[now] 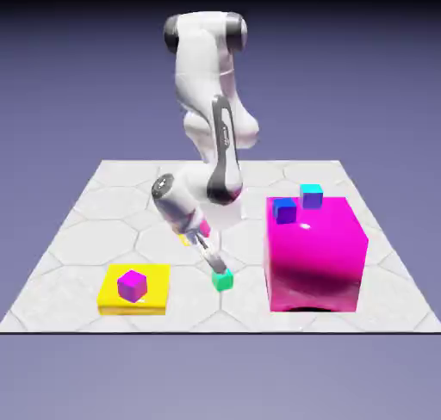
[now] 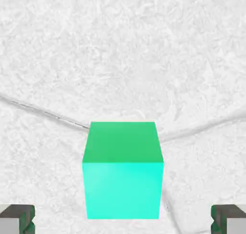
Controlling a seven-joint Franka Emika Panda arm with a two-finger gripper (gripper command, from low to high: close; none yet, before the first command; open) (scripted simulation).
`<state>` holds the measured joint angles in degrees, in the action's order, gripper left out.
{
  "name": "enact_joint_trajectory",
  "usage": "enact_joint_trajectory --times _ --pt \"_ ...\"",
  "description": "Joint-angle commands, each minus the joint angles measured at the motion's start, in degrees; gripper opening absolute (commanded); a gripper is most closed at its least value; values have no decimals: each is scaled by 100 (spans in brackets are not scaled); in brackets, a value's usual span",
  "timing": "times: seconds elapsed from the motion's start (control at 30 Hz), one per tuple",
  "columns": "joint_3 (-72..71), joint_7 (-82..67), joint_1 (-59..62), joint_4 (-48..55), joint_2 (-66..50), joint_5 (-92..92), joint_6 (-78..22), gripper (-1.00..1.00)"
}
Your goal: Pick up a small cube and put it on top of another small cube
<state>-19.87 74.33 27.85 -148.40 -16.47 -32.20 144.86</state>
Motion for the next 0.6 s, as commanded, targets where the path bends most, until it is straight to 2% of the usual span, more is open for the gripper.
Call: enact_joint_trajectory --times 0.0,0.07,0.1,0.33,0.57 --pt "-30 -54 -29 5 -208 -60 208 0" --pt "-73 -134 -71 12 -514 -149 515 0" --pt "-73 -134 -71 12 -514 -149 515 -100" --pt "195 147 46 94 590 197 -715 -100" --pt "1610 -62 -494 1547 161 429 -1945 -100"
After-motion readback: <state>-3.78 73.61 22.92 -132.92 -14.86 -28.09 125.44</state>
